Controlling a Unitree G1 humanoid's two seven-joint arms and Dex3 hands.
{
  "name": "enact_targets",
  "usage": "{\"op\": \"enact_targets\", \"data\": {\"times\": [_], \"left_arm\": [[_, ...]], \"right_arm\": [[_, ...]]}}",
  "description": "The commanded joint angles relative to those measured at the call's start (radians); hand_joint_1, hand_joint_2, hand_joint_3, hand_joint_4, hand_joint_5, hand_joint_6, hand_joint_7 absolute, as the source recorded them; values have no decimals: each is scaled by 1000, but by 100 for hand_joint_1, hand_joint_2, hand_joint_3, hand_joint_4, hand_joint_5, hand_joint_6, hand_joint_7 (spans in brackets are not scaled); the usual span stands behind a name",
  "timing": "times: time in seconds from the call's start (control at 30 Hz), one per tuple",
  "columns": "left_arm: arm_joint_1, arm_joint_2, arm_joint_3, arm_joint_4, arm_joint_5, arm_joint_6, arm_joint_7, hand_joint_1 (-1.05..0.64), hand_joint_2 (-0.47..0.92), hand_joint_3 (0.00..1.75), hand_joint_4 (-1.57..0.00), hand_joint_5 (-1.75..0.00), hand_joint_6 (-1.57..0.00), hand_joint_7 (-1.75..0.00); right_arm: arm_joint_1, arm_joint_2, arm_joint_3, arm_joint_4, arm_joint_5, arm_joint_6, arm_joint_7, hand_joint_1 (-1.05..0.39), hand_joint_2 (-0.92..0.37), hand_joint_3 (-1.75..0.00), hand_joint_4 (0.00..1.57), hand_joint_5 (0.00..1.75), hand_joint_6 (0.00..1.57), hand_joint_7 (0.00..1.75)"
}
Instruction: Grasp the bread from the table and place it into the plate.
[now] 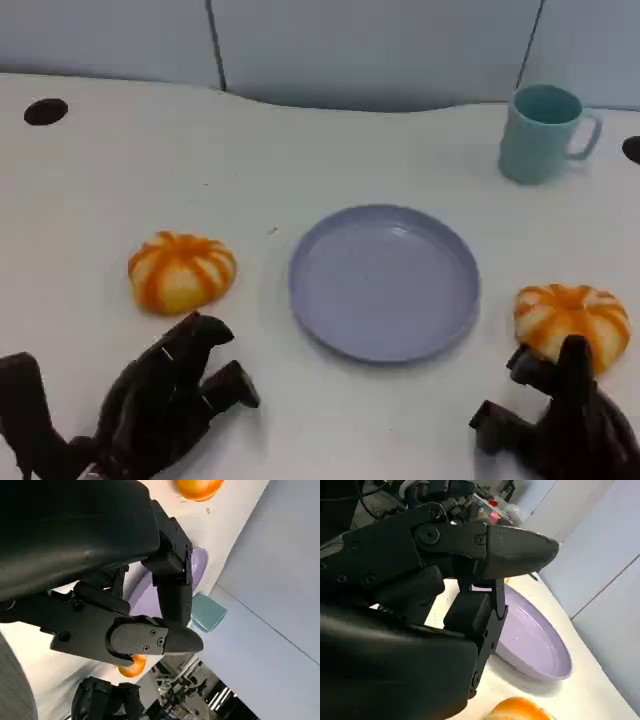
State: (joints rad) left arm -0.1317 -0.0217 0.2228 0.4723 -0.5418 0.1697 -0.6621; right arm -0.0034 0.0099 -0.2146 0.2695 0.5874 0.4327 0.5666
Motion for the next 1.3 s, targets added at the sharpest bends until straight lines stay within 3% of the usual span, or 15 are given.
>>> {"op": "enact_targets", "data": {"times": [0.03, 0.13, 1.17, 1.2, 1.23, 1.27, 1.3], "left_arm": [[2, 12, 7, -12, 4, -6, 7, -70, 92, 28, -64, -175, -50, -140], [1, 10, 10, -10, 5, -10, 6, -70, 92, 28, -63, -175, -50, -141], [-7, 3, 20, 21, 3, -61, -14, -71, 92, 28, -64, -175, -51, -140], [-17, 26, 8, 9, 114, -285, 19, -71, 92, 28, -64, -175, -51, -140], [-25, 43, -1, 3, 198, -456, 43, -73, 92, 33, -47, -124, -42, -83], [-32, 53, -6, 3, 257, -576, 60, -74, 92, 34, -44, -100, -44, -53], [-37, 58, -9, 9, 288, -646, 69, -75, 92, 35, -43, -85, -46, -34]], "right_arm": [[-2, -11, -8, -7, 4, -1, -7, -56, -92, -58, 121, 121, 108, 111], [0, -11, -4, -12, -1, -3, -13, -56, -92, -60, 117, 128, 105, 116], [2, -14, 5, -2, -14, -32, -5, -55, -92, -61, 116, 126, 103, 121], [-1, -10, 9, 1, -21, -41, -8, -55, -92, -61, 116, 126, 103, 121], [-3, -6, 13, 4, -26, -48, -11, -55, -92, -59, 116, 126, 105, 118], [-5, -4, 15, 6, -29, -53, -13, -55, -92, -59, 116, 126, 106, 117], [-5, -2, 16, 7, -31, -55, -14, -55, -92, -58, 116, 126, 107, 116]]}}
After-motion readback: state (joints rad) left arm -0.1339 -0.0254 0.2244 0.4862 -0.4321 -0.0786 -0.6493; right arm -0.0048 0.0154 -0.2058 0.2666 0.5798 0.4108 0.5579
